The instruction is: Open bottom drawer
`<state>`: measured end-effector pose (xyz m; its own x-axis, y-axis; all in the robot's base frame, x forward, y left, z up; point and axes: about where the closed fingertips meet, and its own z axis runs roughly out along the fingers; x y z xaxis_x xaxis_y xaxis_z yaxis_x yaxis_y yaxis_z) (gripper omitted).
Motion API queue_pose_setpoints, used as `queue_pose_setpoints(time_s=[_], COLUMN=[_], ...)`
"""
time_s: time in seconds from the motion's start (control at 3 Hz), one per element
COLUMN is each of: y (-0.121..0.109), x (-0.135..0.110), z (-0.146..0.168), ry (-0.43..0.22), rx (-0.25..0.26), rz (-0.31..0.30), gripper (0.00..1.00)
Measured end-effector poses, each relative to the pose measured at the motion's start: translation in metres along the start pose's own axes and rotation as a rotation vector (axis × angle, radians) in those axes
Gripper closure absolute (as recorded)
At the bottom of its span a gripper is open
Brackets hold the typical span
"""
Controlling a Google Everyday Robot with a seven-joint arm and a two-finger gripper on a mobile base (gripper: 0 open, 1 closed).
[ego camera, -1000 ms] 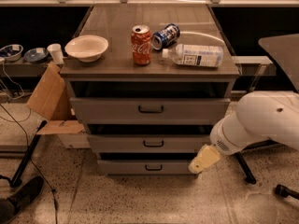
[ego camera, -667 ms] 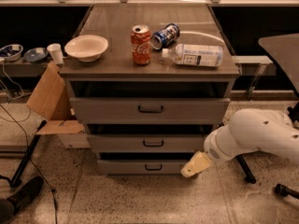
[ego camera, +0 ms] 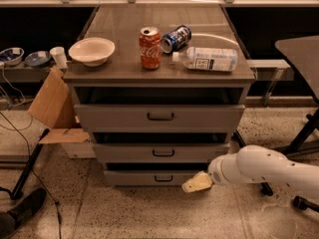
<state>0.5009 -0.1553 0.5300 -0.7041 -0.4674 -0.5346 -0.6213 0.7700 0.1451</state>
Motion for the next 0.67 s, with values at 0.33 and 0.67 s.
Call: queue_pose_setpoints(time_s=[0.33, 0.67], y=[-0.014, -0.023], x=[0.018, 0.039], z=[0.045, 0.089], ry=[-0.049, -0.058], rx=[-0.03, -0.079], rz=[0.09, 0.173], gripper=[0.0, 0.0])
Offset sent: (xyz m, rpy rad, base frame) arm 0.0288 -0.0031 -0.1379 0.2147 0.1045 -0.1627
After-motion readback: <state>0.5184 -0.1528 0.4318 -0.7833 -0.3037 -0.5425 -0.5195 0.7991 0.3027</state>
